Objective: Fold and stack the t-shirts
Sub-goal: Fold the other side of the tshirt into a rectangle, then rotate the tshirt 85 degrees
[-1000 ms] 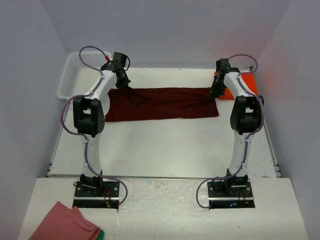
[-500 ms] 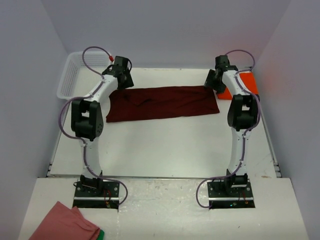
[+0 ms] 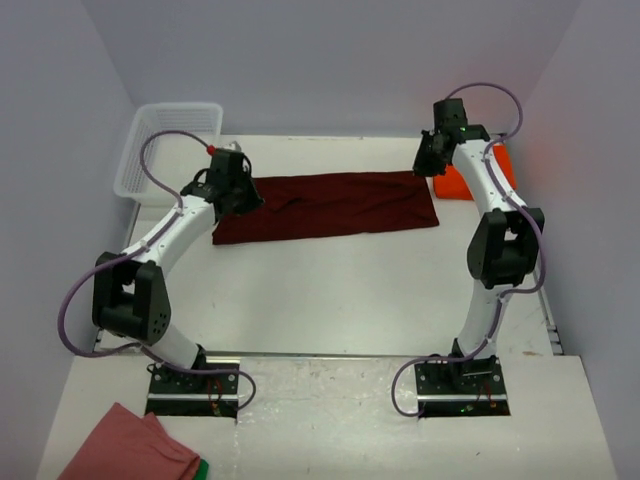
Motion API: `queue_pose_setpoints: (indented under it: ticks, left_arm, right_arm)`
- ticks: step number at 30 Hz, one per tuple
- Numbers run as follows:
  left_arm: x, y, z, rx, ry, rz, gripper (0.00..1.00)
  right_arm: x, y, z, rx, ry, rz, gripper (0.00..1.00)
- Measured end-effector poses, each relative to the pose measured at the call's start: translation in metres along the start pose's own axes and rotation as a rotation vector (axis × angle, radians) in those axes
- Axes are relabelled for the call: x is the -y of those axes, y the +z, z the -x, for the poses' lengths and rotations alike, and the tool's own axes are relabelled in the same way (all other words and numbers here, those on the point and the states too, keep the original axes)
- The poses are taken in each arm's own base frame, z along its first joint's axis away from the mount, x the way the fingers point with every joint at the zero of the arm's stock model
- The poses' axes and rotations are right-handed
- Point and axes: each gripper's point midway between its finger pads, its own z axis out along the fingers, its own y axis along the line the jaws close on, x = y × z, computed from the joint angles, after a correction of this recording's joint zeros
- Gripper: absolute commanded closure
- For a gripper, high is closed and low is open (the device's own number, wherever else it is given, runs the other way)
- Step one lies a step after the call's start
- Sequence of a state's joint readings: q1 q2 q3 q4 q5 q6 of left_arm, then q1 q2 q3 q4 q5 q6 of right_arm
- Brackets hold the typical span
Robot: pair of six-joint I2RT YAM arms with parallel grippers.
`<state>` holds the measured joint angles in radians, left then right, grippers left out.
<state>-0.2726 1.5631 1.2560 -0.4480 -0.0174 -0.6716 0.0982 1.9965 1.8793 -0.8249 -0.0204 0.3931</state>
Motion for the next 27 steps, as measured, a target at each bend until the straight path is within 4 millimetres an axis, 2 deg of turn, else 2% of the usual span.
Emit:
queue_pose_setpoints:
  ticks: [3, 5, 11, 14, 20, 27]
  left_arm:
    - [-0.030, 0.021, -0.048, -0.135, -0.017, 0.076, 1.00]
    - [-0.041, 0.024, -0.064, -0.184, -0.026, 0.113, 1.00]
    - [-0.041, 0.024, -0.060, -0.173, -0.043, 0.124, 1.00]
    - [-0.041, 0.025, -0.055, -0.161, -0.043, 0.132, 1.00]
    - [-0.052, 0.043, -0.051, -0.167, -0.070, 0.191, 1.00]
    - [-0.073, 0.073, -0.074, -0.249, -0.090, 0.267, 1.00]
  right_arm:
    - [-0.013, 0.020, -0.014, -0.059, 0.004, 0.033, 1.00]
    - [-0.023, 0.037, -0.032, -0.121, 0.003, 0.052, 1.00]
    - [-0.050, 0.079, -0.087, -0.271, -0.026, 0.070, 1.00]
    - [-0.056, 0.090, -0.104, -0.317, -0.030, 0.073, 1.00]
    - [-0.054, 0.097, -0.110, -0.338, -0.018, 0.063, 1.00]
    - [-0.054, 0.099, -0.117, -0.346, -0.019, 0.052, 1.00]
